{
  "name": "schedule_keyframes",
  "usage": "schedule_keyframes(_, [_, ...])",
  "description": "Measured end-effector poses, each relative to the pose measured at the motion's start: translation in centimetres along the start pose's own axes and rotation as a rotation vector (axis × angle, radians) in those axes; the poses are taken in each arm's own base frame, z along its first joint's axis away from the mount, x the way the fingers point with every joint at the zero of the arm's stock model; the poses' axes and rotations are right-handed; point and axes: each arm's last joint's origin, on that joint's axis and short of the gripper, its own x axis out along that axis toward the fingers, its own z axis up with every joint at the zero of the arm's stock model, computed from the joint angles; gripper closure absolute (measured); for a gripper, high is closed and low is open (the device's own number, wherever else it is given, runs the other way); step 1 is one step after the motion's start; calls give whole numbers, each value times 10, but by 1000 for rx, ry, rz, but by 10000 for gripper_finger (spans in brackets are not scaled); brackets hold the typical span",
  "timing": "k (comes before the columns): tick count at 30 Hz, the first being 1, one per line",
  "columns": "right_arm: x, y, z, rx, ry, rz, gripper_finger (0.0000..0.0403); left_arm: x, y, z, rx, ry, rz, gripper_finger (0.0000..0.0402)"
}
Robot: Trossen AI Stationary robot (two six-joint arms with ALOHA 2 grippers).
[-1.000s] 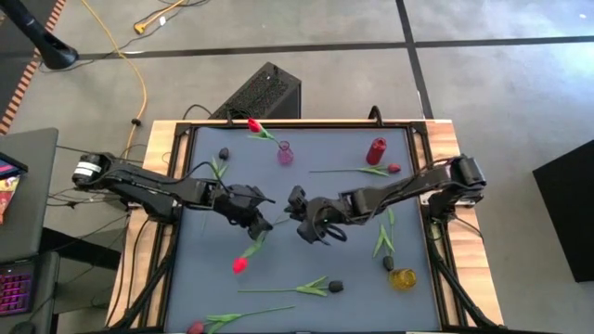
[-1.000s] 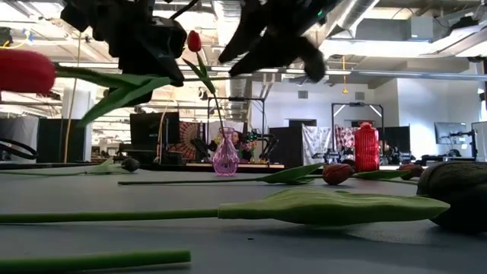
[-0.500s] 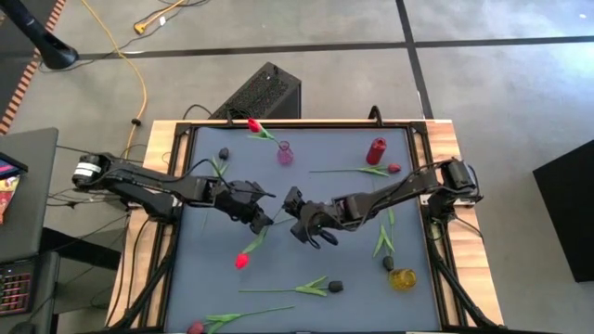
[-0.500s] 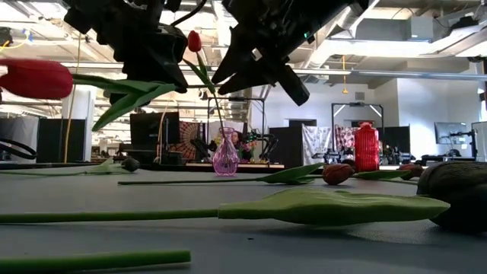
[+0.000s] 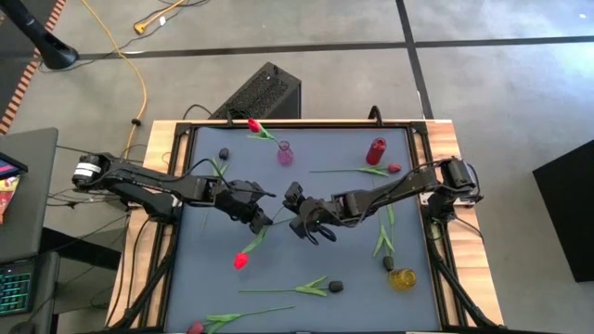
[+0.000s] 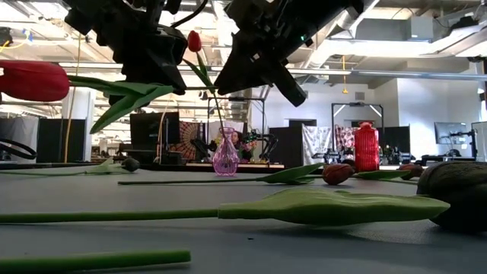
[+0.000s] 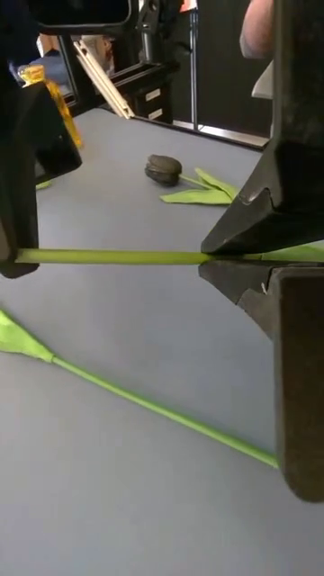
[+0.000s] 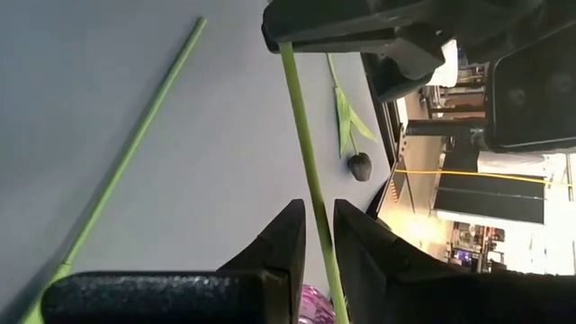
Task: Sort flowers into vase by color
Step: Put the left pink flower into the purple vase
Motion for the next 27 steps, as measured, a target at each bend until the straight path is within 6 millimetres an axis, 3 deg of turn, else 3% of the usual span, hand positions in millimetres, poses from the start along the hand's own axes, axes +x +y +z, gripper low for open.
schedule_keyframes(6, [0,0,0,1,0,1,321,0,0,0,7,-1,0,401])
schedule_keyframes(14, [0,1,-1,-4,3,12,378,0,0,0,54,0,-1,401])
schedule_keyframes(17, [0,2,0,-4,-8,22,381,0,0,0,123,-7,5,400])
schedule_keyframes(22, [-1,6,1,34,-102,120,381,-3,-4,3,228,-54,-24,366])
schedule_keyframes(27, [-1,13,-1,71,-161,252,381,-25,-10,13,314,-155,-77,313])
